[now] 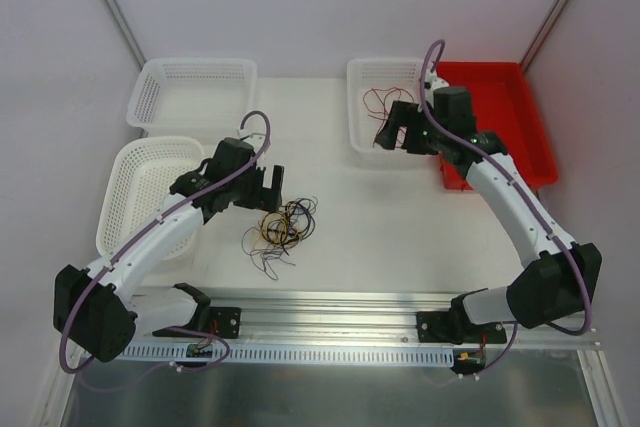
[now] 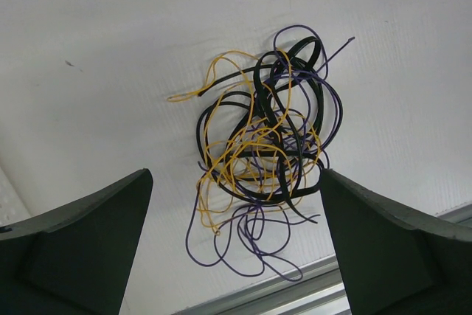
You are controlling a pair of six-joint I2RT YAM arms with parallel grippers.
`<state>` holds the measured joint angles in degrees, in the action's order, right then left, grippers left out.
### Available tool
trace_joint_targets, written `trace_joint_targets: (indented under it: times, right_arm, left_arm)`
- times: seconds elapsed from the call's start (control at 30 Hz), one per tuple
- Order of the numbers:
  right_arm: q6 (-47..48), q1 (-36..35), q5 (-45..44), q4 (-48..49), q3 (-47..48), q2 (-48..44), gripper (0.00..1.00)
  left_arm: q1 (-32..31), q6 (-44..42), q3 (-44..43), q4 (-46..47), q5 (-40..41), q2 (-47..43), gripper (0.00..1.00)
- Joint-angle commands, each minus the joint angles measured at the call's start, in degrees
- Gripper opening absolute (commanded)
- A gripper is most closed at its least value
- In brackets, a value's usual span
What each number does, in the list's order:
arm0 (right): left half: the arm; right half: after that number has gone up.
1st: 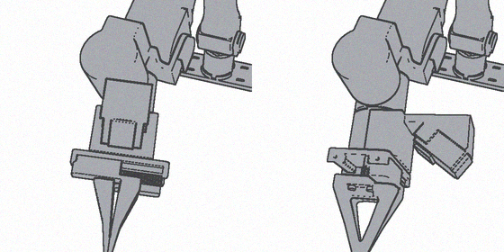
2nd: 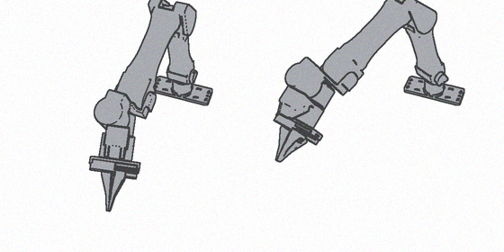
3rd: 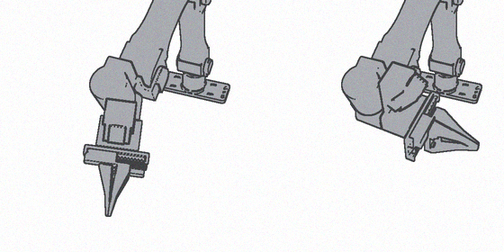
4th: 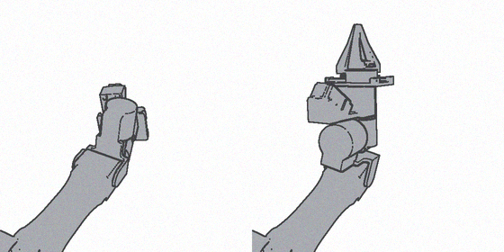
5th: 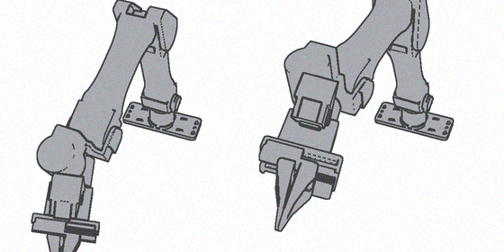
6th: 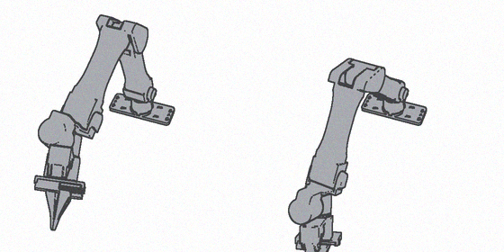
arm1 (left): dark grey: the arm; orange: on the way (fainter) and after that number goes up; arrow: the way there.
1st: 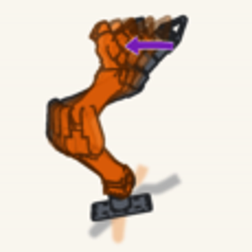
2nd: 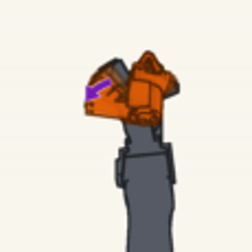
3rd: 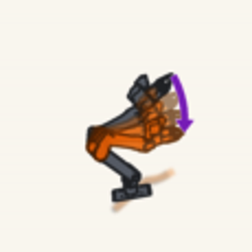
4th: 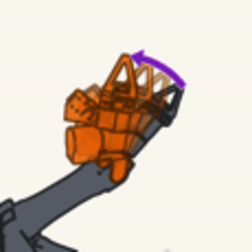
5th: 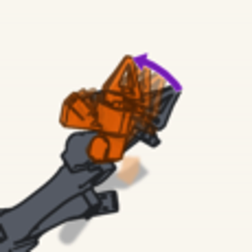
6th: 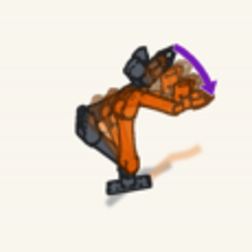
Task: Untangle the cables
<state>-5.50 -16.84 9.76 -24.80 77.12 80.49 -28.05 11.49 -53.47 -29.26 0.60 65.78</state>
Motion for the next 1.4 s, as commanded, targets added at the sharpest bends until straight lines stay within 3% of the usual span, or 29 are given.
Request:
trace_joint_targets:
  times: [0.0, 0.27, 0.43, 0.57, 0.7, 0.87, 1.13, 1.37]
  right_arm:
    - [-0.03, -5.47, 2.37, 1.94, -7.14, -3.57, 0.91]
    - [-7.85, -18.29, 1.84, 13.44, -23.67, -9.73, 0.90]
    - [-11.11, -25.15, -0.61, 21.01, -31.67, -10.96, 0.90]
    - [-11.91, -26.93, -2.20, 23.22, -33.88, -12.19, 0.90]
    - [-10.42, -26.93, -4.82, 21.20, -33.97, -15.08, 0.89]
    - [-7.78, -27.02, -8.96, 17.69, -35.81, -21.06, 0.89]
    - [-4.44, -27.02, -22.76, 10.39, -38.89, -36.61, 0.90]
    - [-0.14, -27.02, -28.65, 2.57, -36.87, -42.69, 0.89]
  left_arm:
    - [0.02, 5.02, 0.12, -1.15, -0.51, 0.49, 0.97]
    - [0.02, 18.20, 7.49, -1.33, -1.82, -2.58, 0.90]
    - [-1.56, 21.56, 10.49, -0.46, -0.96, -2.41, 0.88]
    - [-2.88, 23.57, 12.25, 3.41, -0.86, 1.44, 0.81]
    - [-5.25, 26.83, 11.38, 7.89, -1.48, 7.42, 0.65]
    - [-12.45, 32.27, 5.94, 12.63, -3.58, 16.56, 0.60]
    - [-23.96, 36.42, -6.18, 20.29, -10.00, 27.64, 0.63]
    - [-26.35, 34.05, -6.30, 19.68, -3.09, 22.39, 0.74]
